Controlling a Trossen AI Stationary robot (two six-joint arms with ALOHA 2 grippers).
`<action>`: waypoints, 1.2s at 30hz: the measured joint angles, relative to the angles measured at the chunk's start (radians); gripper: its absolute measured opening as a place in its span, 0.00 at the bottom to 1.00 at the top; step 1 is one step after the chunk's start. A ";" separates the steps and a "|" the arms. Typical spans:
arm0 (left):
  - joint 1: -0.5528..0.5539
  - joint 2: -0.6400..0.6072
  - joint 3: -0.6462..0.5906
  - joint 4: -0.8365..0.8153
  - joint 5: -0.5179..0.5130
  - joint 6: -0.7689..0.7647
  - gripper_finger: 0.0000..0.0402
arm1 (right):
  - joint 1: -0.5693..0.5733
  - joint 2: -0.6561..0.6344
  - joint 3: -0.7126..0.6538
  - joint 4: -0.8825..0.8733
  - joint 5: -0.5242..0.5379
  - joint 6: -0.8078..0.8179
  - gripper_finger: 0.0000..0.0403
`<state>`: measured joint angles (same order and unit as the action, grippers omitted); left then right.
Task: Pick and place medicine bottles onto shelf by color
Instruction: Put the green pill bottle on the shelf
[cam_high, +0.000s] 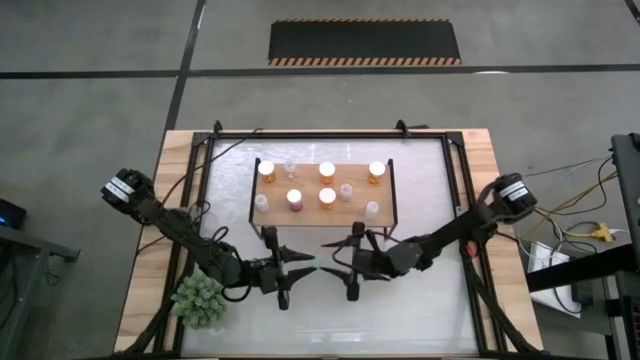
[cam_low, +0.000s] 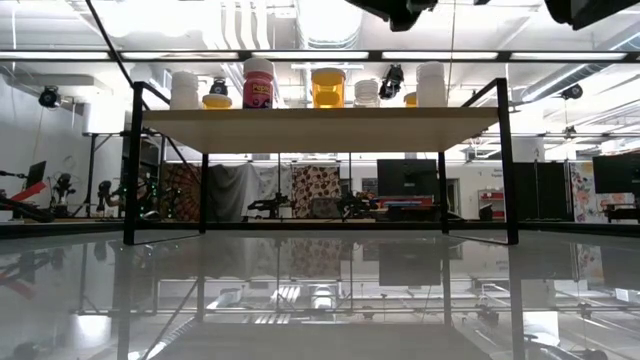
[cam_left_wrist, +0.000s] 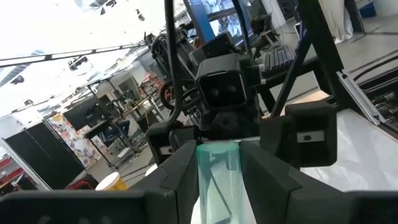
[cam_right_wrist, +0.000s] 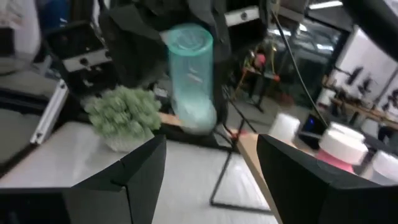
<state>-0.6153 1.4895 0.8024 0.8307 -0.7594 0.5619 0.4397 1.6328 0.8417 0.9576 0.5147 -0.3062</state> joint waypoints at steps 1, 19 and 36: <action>0.000 0.000 0.000 0.000 0.000 -0.001 0.26 | -0.001 0.004 0.002 0.007 -0.005 -0.007 0.60; 0.006 0.000 0.001 0.008 0.000 -0.001 0.26 | -0.030 0.006 0.045 -0.006 -0.079 -0.021 0.58; 0.016 0.000 0.001 0.010 0.000 -0.001 0.26 | -0.035 0.006 0.049 -0.002 -0.103 0.000 0.32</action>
<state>-0.5997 1.4899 0.8036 0.8410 -0.7589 0.5610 0.4049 1.6386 0.8909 0.9554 0.4120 -0.3058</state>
